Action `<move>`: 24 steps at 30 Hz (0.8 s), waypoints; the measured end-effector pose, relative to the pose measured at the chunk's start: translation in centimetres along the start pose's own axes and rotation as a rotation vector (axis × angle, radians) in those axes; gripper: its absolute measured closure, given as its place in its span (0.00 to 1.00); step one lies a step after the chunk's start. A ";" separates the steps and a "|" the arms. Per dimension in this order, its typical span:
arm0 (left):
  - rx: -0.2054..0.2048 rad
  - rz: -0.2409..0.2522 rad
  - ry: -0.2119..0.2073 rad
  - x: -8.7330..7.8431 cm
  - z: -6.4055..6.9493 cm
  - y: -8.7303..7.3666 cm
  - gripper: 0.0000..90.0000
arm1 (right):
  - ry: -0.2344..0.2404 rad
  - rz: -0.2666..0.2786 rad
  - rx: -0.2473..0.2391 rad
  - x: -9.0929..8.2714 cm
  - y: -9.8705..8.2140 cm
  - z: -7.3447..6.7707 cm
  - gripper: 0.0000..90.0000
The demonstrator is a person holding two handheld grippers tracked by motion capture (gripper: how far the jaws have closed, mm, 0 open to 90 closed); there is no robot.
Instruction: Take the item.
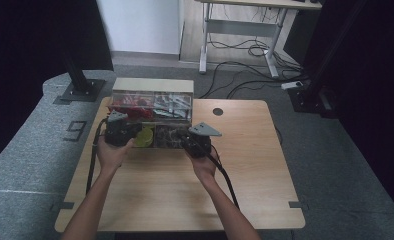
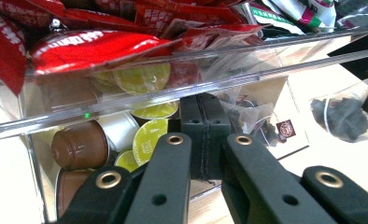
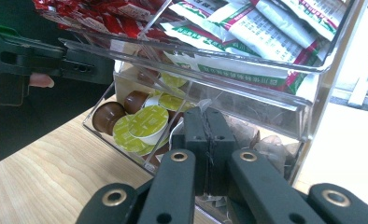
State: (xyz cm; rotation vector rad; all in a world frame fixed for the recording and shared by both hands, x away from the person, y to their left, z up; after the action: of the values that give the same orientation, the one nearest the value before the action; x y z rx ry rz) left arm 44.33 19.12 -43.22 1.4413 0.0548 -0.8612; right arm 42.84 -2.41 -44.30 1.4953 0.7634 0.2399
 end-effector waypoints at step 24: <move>0.002 0.000 0.003 0.0 0.1 0.0 1.00 | -0.051 0.024 -0.001 -3.8 -0.6 3.0 0.99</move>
State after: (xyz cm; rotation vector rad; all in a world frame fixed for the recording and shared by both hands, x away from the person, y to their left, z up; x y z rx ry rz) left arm 44.24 19.07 -43.22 1.4446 0.0567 -0.8593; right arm 41.56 -7.14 -44.00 1.5047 0.7050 0.2194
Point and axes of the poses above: each handheld gripper's, and its own axes: x roughly forward along the jaws, y roughly out of its top, z roughly to its right, the point moved 5 cm from there along x, roughly forward along the jaws, and after that the axes turned 3 degrees about -y, right-handed, at the moved point
